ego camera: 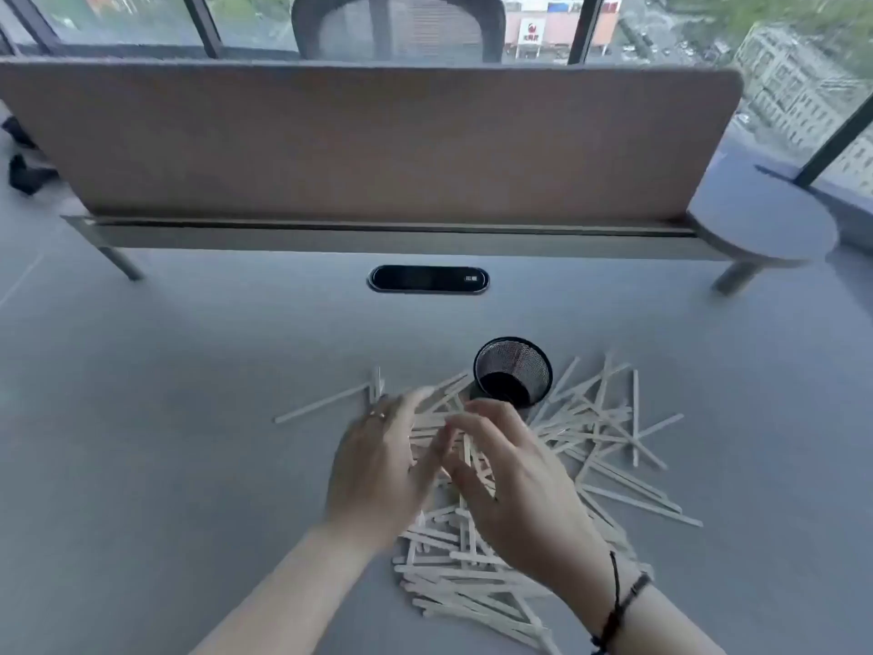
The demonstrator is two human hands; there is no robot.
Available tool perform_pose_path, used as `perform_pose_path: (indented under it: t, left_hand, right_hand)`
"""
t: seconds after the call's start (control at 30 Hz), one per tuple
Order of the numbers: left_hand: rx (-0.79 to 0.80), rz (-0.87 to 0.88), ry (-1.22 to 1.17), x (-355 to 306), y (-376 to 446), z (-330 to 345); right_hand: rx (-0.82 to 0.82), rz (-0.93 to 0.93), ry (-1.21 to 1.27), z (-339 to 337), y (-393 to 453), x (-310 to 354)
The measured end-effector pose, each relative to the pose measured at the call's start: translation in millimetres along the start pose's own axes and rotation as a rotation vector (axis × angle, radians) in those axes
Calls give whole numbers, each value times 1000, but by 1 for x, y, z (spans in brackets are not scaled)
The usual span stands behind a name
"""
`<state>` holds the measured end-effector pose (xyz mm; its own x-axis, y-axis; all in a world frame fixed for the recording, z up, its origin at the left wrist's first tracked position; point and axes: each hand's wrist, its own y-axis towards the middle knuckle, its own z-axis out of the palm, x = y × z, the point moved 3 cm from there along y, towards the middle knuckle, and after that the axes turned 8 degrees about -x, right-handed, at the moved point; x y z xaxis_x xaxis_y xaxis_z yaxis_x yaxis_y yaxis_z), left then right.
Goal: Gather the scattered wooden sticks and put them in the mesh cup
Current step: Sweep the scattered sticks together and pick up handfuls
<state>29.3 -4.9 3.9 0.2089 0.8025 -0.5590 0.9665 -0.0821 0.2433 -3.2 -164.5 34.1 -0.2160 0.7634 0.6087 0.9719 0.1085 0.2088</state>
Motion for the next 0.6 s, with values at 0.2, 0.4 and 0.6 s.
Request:
perform_pose_path:
  t: [0.2,0.4,0.6]
  left_hand:
    - [67,130,115,46,-43,68]
    - [-51,262,142,47,-40,85]
    - [-70,260,52,56,-30,92]
  right_hand:
    - [26,-89,-116,70,-49,-63]
    - [-135,-213,-139,82,-58,-74]
    - [-172,-223,-214,93,-54,-79]
